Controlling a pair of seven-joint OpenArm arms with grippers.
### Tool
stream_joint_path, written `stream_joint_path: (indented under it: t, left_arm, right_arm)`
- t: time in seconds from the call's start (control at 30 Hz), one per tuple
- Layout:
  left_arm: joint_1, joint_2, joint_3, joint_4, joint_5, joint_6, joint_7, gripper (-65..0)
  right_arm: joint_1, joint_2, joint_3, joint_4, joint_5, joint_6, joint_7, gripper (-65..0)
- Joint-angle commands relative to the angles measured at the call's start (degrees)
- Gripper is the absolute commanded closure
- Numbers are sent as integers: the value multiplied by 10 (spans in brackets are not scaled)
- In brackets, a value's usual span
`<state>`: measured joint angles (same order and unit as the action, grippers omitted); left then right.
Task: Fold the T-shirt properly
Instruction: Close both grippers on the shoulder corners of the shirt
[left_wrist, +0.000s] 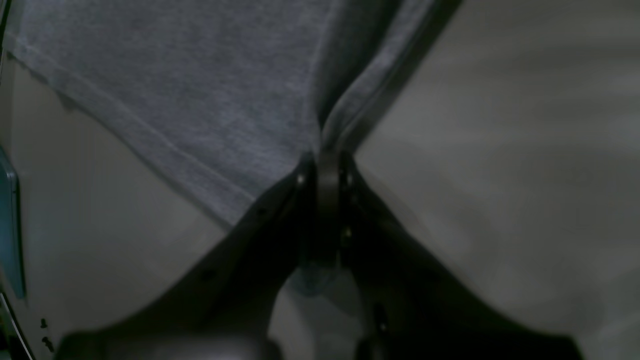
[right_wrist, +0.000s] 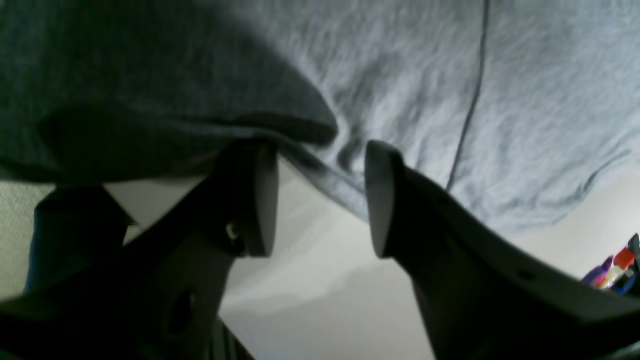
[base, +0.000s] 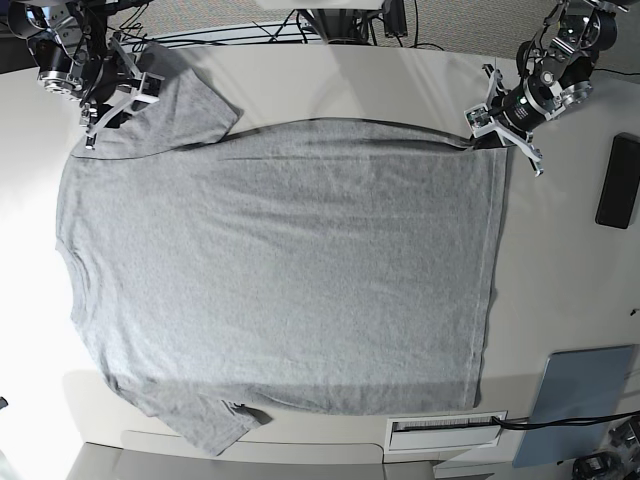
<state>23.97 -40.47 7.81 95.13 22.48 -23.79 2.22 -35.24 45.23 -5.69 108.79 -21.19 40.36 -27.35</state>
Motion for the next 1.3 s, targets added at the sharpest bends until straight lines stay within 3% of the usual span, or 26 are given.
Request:
stream_joint_path:
  t: [0.0, 0.33, 0.77, 0.83, 1.07, 1.17, 1.27]
  left_arm:
    - [6, -6, 0, -5, 13, -16, 33, 0]
    - [6, -3, 0, -5, 13, -16, 33, 0]
    - [7, -3, 0, -5, 13, -16, 33, 0]
    - [6, -3, 0, -5, 13, -16, 33, 0]
    - [7, -3, 0, -5, 13, -16, 33, 0]
    - [7, -3, 0, -5, 13, -16, 33, 0]
    - [7, -4, 0, -5, -2, -17, 52, 0]
  right_arm:
    - [2, 9, 4, 4, -3, -4, 3, -281]
    - [42, -13, 4, -35, -5, -4, 16, -281]
    - [49, -13, 4, -35, -5, -4, 24, -278]
    - [49, -13, 4, -35, -3, -4, 24, -245]
    - [49, -13, 4, -35, -3, -4, 21, -18]
    - [49, -13, 4, -35, 3, -4, 12, 0]
    - [49, -12, 4, -34, 50, -7, -43, 0]
